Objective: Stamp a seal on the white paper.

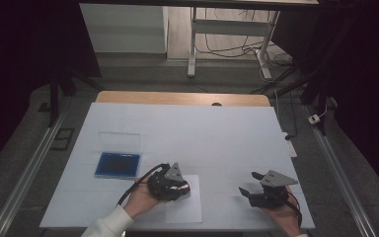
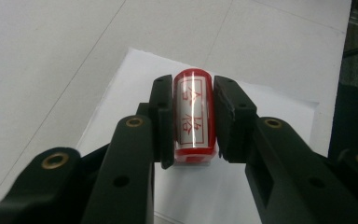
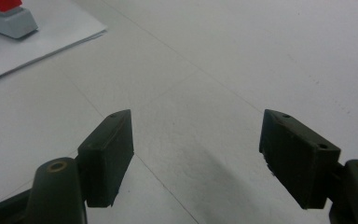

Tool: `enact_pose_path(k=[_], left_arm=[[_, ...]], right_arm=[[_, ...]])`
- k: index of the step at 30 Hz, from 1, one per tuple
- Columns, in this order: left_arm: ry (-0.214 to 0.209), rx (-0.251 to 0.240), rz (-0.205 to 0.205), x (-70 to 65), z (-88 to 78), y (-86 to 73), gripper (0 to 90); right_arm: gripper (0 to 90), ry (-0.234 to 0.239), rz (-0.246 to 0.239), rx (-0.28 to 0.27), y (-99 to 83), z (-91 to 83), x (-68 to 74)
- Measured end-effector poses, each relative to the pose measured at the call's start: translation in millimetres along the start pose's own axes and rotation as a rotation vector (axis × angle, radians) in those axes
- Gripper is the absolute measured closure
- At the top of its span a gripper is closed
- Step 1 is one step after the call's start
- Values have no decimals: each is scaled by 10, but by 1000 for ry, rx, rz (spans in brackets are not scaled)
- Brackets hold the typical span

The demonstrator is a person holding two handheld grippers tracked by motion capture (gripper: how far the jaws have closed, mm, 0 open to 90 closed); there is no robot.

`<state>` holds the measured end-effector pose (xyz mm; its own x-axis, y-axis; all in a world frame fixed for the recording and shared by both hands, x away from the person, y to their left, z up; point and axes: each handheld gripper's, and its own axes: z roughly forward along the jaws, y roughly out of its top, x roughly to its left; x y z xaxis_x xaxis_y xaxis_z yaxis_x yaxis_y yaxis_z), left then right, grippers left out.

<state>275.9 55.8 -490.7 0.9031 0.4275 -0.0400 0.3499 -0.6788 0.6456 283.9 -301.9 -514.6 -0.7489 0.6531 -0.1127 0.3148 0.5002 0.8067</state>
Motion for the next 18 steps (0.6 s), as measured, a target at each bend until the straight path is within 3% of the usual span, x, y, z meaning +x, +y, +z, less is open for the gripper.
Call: enact_pose_path(k=[18], left_arm=[[-1, 29, 11, 0, 45, 2, 701]], right_arm=[[253, -2, -2, 2, 1, 0, 2]])
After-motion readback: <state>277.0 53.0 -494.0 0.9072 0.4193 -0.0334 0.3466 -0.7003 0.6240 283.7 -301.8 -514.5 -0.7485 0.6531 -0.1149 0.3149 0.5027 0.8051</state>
